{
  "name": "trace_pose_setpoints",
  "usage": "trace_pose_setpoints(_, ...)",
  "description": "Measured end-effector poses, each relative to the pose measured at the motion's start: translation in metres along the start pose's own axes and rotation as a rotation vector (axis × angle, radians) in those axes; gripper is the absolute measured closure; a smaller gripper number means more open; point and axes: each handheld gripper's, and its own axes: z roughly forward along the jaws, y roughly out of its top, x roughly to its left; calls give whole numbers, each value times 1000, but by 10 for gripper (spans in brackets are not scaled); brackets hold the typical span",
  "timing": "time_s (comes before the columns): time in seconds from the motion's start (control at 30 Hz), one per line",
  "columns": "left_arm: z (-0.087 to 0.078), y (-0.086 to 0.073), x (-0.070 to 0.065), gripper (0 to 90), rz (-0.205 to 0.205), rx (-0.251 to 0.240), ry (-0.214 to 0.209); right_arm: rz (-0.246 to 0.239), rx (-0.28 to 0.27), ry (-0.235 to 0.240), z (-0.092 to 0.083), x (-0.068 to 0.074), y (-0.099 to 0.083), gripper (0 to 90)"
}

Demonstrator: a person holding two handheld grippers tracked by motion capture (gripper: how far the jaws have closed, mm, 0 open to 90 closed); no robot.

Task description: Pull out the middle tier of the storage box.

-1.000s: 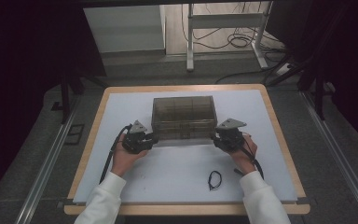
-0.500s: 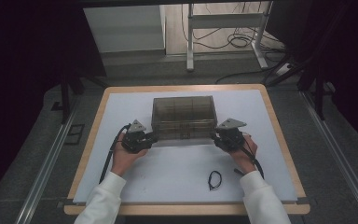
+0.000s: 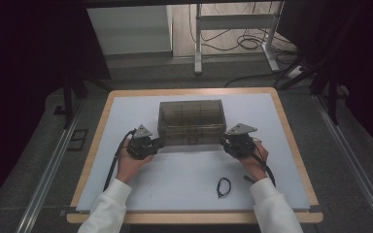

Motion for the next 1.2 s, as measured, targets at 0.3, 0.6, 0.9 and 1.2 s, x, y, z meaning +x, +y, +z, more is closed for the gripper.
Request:
trace_pose_setpoints(0.3,0,-3,-2,780,8,3,6,7,2,-2,-2,1,-1,715)
trace_pose_setpoints(0.6,-2,-5,-4,784,13,1,5,10,3,-2,-4,3,-2,716)
trace_pose_setpoints(0.9,-4,-6,-6,785,19,6,6,13,-1,-3,-6,5,-4,722)
trace_pose_setpoints(1.2,-7,-9,-9,788,20,-1,0,18,-8,6,-9,6,-7,726)
